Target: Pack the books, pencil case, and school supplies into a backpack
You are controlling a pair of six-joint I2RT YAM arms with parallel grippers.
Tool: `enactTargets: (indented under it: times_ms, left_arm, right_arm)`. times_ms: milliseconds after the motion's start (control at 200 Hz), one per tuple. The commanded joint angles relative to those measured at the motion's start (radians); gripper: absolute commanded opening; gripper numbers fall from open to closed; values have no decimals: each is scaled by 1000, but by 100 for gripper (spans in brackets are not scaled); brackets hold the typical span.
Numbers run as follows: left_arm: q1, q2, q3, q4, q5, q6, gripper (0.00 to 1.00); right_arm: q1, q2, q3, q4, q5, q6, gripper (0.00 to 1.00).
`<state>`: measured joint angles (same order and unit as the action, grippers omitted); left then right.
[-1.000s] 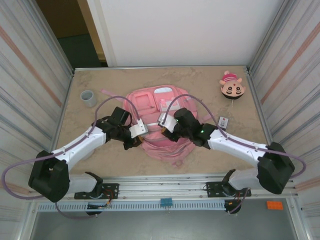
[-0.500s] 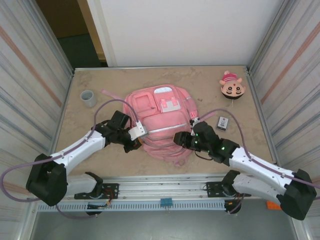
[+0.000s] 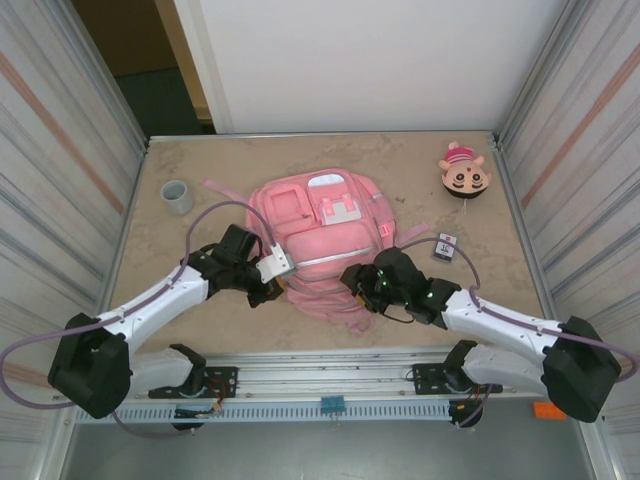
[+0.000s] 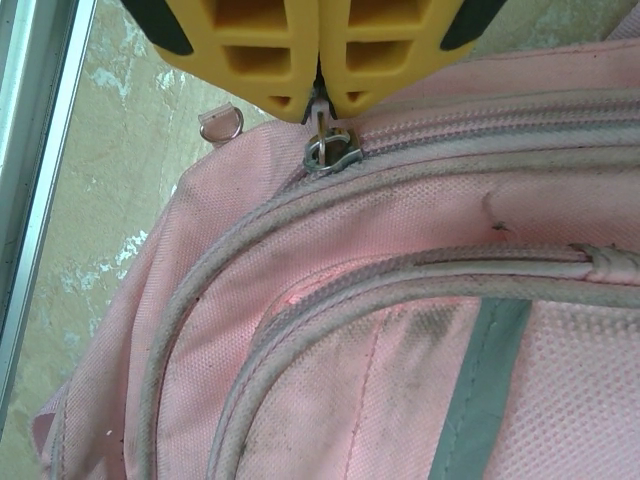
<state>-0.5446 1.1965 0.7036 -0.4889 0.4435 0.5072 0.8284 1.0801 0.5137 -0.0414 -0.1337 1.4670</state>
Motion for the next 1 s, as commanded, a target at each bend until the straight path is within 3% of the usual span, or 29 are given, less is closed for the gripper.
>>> enactTargets:
  times_ms: [0,160,376,641,992]
  left_arm:
    - [-7,-29,-1,9,23,-7,0]
    - [-10,-43,-1,6,33,-4,0]
    - [-11,-43,4,4,38,-5,0]
    - [-62,-21,5,33,61,-50,0]
    - [-229,33,67,57,52,-123,0]
  right_arm:
    - [-19,40,-14,88,-3,52,47]
    - [-21,99,-15,154,-5,71,39]
    - [-7,119,-18,176,36,93,43]
    - [18,86,-24,208,124,60,12]
    - [33,114,15,292,99,24,8]
